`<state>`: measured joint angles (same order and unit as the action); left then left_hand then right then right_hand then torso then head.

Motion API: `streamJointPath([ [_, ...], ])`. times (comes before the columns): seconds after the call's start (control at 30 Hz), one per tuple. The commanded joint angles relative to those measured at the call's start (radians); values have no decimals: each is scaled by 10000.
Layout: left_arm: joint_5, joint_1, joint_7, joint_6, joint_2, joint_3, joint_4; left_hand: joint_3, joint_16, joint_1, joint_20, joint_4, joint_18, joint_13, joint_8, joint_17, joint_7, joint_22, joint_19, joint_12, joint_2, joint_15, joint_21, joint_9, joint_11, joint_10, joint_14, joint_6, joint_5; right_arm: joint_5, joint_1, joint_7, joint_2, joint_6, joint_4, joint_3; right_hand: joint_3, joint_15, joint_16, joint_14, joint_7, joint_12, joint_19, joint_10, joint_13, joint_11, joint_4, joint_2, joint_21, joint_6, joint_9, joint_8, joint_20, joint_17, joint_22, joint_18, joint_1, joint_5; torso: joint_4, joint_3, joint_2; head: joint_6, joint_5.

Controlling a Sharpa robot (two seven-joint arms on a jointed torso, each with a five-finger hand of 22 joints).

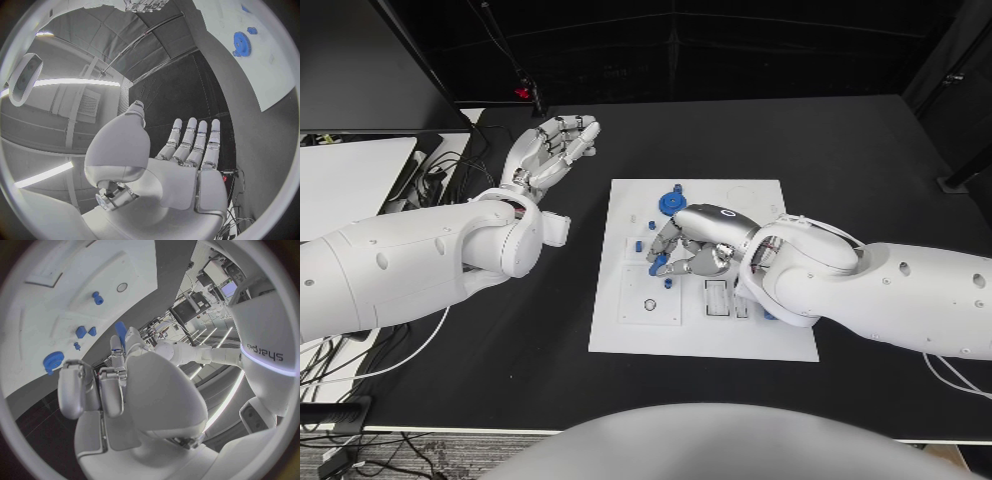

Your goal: Assemble the parts on the task board

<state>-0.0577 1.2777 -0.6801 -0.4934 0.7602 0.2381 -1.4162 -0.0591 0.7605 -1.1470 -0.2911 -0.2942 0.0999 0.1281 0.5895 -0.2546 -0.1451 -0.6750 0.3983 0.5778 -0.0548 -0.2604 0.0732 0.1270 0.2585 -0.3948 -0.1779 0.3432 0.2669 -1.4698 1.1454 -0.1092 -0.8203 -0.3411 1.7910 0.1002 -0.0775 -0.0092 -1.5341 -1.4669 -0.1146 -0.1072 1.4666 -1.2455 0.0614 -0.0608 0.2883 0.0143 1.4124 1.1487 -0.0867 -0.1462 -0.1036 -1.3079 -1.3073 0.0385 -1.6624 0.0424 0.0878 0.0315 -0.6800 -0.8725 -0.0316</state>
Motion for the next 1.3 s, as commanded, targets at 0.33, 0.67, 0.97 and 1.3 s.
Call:
streamJointPath([
  [0.33,54,14,-1553,41,-54,-10,12,62,36,1,6,-9,-141,-19,48,32,-1502,22,39,85,107,-4,-58,-16,14,90,55,-81,65,-2177,-380,300,420,912,-172,2,-37,-7,-36,-859,-43,87,117,-23,-15,-11,14,-37,-90,7,7,42,75,-1711,-1859,53,-36,45,-11,1,-12,-1,16],
  [0.67,55,14,-1535,49,-59,-9,27,64,44,-3,6,-9,-141,-24,56,42,-1502,20,41,94,117,-5,-57,-20,14,96,59,-86,66,-2636,-509,255,613,1304,-290,4,-35,-3,-34,-858,-49,108,112,-18,-15,-16,12,-37,-97,1,12,52,73,-1708,-1856,55,-38,44,-18,1,6,-1,-1],
  [0.97,55,13,-1531,56,-45,-9,27,65,51,-5,5,-9,-141,-28,62,50,-1502,30,36,102,126,-5,-58,-23,15,101,63,-90,67,-2808,-532,99,689,1596,-342,5,-39,4,-34,-857,-56,142,98,-7,-15,-25,9,-47,-122,-6,19,67,68,-1707,-1846,61,-47,46,-17,2,1,-1,-37],
  [1.3,55,13,-1532,64,-32,-9,17,65,51,-5,5,-9,-141,-28,62,50,-1502,30,36,102,126,-5,-58,-23,15,101,63,-90,67,-2972,-539,29,836,1809,-451,6,-42,16,-34,-857,-72,194,92,14,-15,-39,2,-51,-132,-28,31,95,60,-1708,-1843,62,-65,46,-21,-1,9,-1,-57],
])
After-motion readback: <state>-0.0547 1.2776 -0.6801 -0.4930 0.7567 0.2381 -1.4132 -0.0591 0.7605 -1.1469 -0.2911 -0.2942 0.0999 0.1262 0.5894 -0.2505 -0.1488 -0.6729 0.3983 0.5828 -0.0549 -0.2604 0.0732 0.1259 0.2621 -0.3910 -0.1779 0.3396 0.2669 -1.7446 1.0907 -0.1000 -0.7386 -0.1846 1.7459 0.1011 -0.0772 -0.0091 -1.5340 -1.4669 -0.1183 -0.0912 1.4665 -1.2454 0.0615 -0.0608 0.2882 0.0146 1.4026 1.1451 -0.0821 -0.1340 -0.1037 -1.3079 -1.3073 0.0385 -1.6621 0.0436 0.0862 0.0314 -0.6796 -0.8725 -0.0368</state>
